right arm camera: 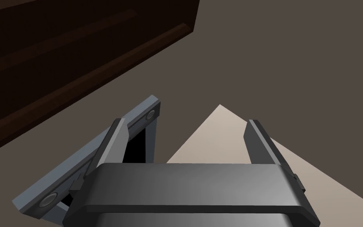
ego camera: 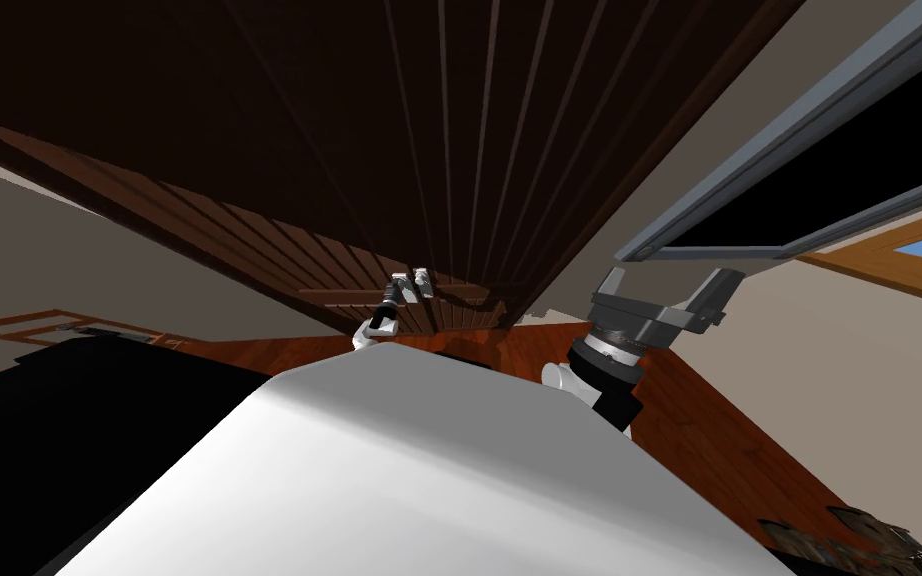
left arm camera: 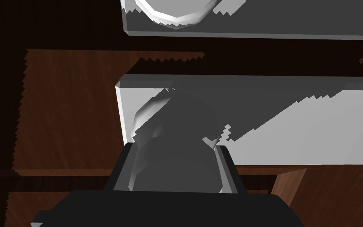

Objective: Pull the door open

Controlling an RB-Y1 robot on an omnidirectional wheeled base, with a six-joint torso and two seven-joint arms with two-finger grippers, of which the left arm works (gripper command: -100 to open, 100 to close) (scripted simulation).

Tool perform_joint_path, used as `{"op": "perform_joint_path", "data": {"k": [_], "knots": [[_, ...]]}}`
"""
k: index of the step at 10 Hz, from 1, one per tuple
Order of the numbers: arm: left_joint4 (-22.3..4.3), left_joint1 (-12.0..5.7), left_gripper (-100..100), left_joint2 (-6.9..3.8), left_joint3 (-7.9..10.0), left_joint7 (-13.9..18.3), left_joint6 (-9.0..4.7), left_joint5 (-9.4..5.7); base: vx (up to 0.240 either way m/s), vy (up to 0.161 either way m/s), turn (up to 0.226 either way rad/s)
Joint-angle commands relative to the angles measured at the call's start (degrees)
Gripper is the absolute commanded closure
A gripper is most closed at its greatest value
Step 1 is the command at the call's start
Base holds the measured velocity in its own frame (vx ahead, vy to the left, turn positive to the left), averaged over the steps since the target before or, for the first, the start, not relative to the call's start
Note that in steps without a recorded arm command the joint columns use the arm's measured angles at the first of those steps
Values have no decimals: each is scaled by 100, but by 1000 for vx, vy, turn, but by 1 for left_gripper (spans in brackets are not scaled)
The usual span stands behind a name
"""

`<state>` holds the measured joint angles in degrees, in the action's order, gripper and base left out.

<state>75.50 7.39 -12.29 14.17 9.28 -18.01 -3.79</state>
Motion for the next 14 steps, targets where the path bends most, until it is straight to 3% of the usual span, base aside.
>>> {"op": "perform_joint_path", "data": {"k": [1, 4, 5, 9, 10, 14], "knots": [[-11, 17, 100, -1, 6, 0, 9, -1, -33, 12, -27], [-11, 17, 100, -1, 6, 0, 9, -1, -10, 1, -1], [-55, 122, 100, -47, 57, 12, 20, -11, -137, 20, 53], [-89, 255, 100, -160, 89, 71, 11, -31, -210, 56, 58], [-39, 233, -100, -154, -37, 108, -34, -17, -222, 36, -107], [210, 285, -100, -170, -370, 236, -63, 13, -194, -43, -107]]}}
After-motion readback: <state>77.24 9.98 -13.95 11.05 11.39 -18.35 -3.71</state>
